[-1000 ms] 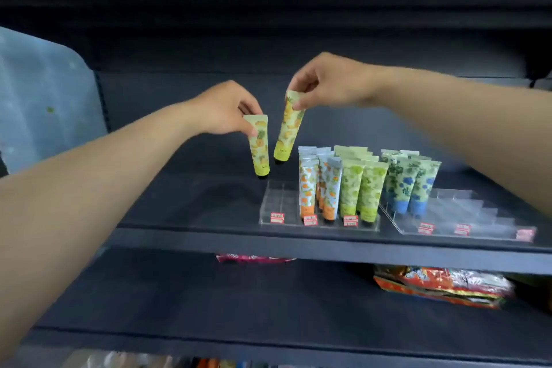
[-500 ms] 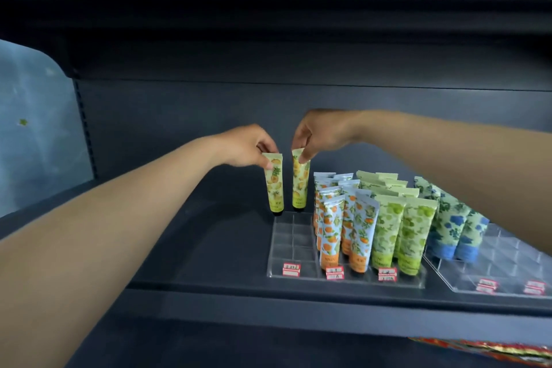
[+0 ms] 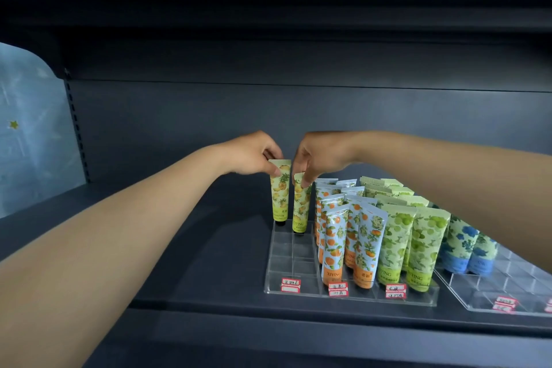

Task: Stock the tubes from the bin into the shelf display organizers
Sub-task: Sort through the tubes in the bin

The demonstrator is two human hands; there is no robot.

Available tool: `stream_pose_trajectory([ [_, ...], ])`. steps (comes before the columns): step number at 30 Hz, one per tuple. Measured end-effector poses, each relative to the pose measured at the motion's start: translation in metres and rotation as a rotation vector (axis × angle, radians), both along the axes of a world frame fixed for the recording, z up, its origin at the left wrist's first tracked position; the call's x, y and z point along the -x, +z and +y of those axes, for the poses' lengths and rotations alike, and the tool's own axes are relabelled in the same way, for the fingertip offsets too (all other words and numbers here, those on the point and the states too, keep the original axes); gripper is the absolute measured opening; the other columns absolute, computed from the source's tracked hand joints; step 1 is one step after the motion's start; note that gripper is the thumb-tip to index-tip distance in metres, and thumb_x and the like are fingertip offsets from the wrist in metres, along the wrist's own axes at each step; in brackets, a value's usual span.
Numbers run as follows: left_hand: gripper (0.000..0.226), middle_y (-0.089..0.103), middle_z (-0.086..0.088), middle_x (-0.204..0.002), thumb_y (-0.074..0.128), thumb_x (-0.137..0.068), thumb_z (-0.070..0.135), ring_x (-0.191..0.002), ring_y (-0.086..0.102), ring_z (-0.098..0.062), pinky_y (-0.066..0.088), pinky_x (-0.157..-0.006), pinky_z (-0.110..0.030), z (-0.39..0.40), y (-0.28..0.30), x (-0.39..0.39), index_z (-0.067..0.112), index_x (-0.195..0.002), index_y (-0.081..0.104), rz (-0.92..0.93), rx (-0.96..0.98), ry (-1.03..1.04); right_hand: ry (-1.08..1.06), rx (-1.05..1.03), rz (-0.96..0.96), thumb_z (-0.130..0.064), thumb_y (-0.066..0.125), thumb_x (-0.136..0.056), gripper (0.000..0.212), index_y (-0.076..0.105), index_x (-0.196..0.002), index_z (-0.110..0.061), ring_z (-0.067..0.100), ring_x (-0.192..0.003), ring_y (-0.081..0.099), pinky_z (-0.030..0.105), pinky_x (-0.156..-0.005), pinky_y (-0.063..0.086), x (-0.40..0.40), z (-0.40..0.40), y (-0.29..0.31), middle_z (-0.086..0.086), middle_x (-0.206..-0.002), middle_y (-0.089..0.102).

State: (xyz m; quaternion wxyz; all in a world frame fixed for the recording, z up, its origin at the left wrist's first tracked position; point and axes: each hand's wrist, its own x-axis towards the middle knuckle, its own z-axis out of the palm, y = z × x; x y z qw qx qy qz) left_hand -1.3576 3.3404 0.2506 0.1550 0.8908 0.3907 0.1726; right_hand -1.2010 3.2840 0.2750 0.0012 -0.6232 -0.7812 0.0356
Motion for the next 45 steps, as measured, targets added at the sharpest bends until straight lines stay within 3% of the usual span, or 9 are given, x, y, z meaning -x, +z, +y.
stream_pose_trajectory([
  [4, 0.010, 0.069, 0.004, -0.089, 0.071, -0.081, 0.017, -0.090, 0.063, -0.013, 0.047, -0.089, -0.031, 0.003, -0.003, 0.000, 0.012, -0.089, 0.070, 0.007, 0.010, 0.030, -0.004, 0.000, 0.029, -0.027, 0.072, -0.080, 0.034, 0.066, -0.113, -0.018, 0.006, -0.091, 0.054, 0.019, -0.080, 0.036, -0.001, 0.001, -0.001, -0.013, -0.099, 0.060],
  [7, 0.007, 0.066, 0.009, -0.083, 0.073, -0.079, 0.020, -0.090, 0.063, -0.013, 0.047, -0.085, -0.028, 0.004, -0.009, -0.002, 0.020, -0.081, 0.066, 0.004, 0.011, 0.040, 0.005, -0.012, 0.069, -0.025, 0.073, -0.079, 0.028, 0.069, -0.106, -0.019, -0.001, -0.080, 0.055, 0.014, -0.069, 0.038, -0.003, 0.002, -0.003, -0.017, -0.089, 0.062],
  [10, 0.009, 0.071, 0.003, -0.088, 0.074, -0.078, 0.021, -0.090, 0.066, -0.016, 0.050, -0.084, -0.030, 0.002, -0.013, -0.006, 0.016, -0.085, 0.070, 0.003, 0.012, 0.071, -0.006, -0.027, 0.118, -0.025, 0.074, -0.079, 0.019, 0.070, -0.097, -0.021, -0.004, -0.074, 0.054, 0.011, -0.066, 0.039, -0.005, 0.002, -0.005, -0.020, -0.078, 0.061],
  [18, 0.010, 0.069, 0.000, -0.078, 0.072, -0.078, 0.015, -0.074, 0.061, -0.011, 0.049, -0.073, -0.026, -0.007, -0.019, -0.013, 0.014, -0.087, 0.075, -0.008, -0.012, 0.128, -0.030, -0.042, 0.152, -0.025, 0.078, -0.075, 0.026, 0.066, -0.097, -0.017, 0.013, -0.089, 0.060, 0.027, -0.084, 0.046, 0.000, 0.003, -0.010, -0.009, -0.085, 0.064],
  [23, 0.010, 0.065, 0.002, -0.071, 0.073, -0.077, 0.016, -0.062, 0.055, -0.005, 0.043, -0.061, -0.020, -0.008, -0.020, -0.012, 0.012, -0.087, 0.074, -0.031, 0.008, 0.135, -0.028, -0.042, 0.151, -0.024, 0.077, -0.076, 0.028, 0.066, -0.101, -0.015, 0.012, -0.087, 0.058, 0.026, -0.082, 0.045, 0.002, 0.002, -0.013, -0.012, -0.080, 0.061],
  [27, 0.013, 0.067, -0.001, -0.075, 0.073, -0.078, 0.016, -0.061, 0.055, -0.004, 0.045, -0.064, -0.021, -0.008, -0.020, -0.011, 0.012, -0.089, 0.074, -0.046, 0.027, 0.125, -0.029, -0.044, 0.145, -0.024, 0.077, -0.076, 0.027, 0.067, -0.100, -0.015, 0.013, -0.088, 0.059, 0.026, -0.081, 0.045, 0.001, 0.002, -0.012, -0.012, -0.080, 0.061],
  [32, 0.018, 0.073, -0.009, -0.088, 0.075, -0.076, 0.020, -0.072, 0.060, -0.012, 0.052, -0.080, -0.031, -0.009, -0.020, -0.009, 0.012, -0.092, 0.075, -0.045, 0.049, 0.125, -0.029, -0.050, 0.154, -0.024, 0.077, -0.076, 0.026, 0.067, -0.098, -0.016, 0.012, -0.088, 0.059, 0.022, -0.074, 0.044, -0.001, 0.002, -0.013, -0.012, -0.080, 0.061],
  [37, 0.016, 0.073, -0.009, -0.088, 0.075, -0.076, 0.021, -0.070, 0.059, -0.012, 0.048, -0.072, -0.027, -0.012, -0.020, -0.010, 0.013, -0.090, 0.074, -0.031, 0.047, 0.131, -0.041, -0.054, 0.171, -0.023, 0.078, -0.074, 0.026, 0.067, -0.097, -0.016, 0.011, -0.085, 0.058, 0.022, -0.072, 0.043, -0.003, 0.002, -0.012, -0.012, -0.079, 0.062],
  [45, 0.018, 0.072, -0.004, -0.090, 0.076, -0.076, 0.022, -0.076, 0.060, -0.011, 0.048, -0.074, -0.026, -0.019, -0.014, -0.010, 0.016, -0.093, 0.074, -0.009, 0.024, 0.152, -0.033, -0.087, 0.174, -0.021, 0.077, -0.076, 0.023, 0.067, -0.095, -0.017, 0.006, -0.079, 0.056, 0.019, -0.074, 0.044, -0.006, -0.006, -0.005, -0.014, -0.079, 0.061],
])
